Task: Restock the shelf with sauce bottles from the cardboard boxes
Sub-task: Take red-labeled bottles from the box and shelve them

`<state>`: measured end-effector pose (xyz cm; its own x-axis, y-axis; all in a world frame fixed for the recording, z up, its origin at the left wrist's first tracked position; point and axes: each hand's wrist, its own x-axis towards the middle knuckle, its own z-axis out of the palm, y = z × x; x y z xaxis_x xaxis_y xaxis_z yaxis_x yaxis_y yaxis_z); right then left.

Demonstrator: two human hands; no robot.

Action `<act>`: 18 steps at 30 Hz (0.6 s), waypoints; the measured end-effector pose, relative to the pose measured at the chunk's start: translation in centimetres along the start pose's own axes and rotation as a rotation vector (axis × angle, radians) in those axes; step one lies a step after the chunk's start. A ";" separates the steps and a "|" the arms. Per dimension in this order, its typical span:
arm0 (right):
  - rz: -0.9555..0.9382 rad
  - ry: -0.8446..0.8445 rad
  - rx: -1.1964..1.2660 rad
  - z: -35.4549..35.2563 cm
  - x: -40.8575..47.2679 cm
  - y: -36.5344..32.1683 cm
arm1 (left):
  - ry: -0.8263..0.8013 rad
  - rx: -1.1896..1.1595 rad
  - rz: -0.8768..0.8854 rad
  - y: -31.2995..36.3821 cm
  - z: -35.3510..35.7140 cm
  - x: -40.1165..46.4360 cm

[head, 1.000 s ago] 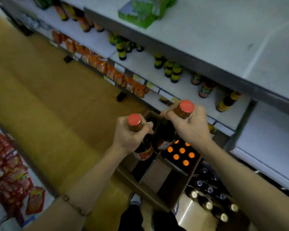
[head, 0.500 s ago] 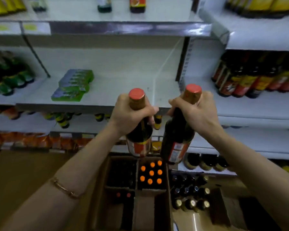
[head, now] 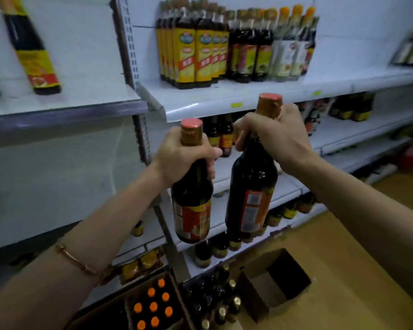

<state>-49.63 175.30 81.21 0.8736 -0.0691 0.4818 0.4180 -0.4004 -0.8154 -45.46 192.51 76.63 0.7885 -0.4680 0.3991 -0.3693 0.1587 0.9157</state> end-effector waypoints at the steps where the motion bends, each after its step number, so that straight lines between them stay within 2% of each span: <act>1: 0.011 0.024 -0.014 -1.5 0.2 0.0 | -0.019 -0.025 -0.006 0.2 1.2 1.3; 12: 0.072 0.191 -0.082 -19.0 2.9 2.6 | -0.227 -0.095 0.019 1.3 16.7 14.8; 18: 0.097 0.274 -0.092 -29.3 4.3 5.6 | -0.275 -0.155 0.034 0.2 26.0 21.6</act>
<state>-50.77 145.98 88.12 0.8031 -0.3505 0.4818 0.3003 -0.4602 -0.8355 -41.32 159.82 84.19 0.6068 -0.6740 0.4214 -0.2972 0.2994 0.9067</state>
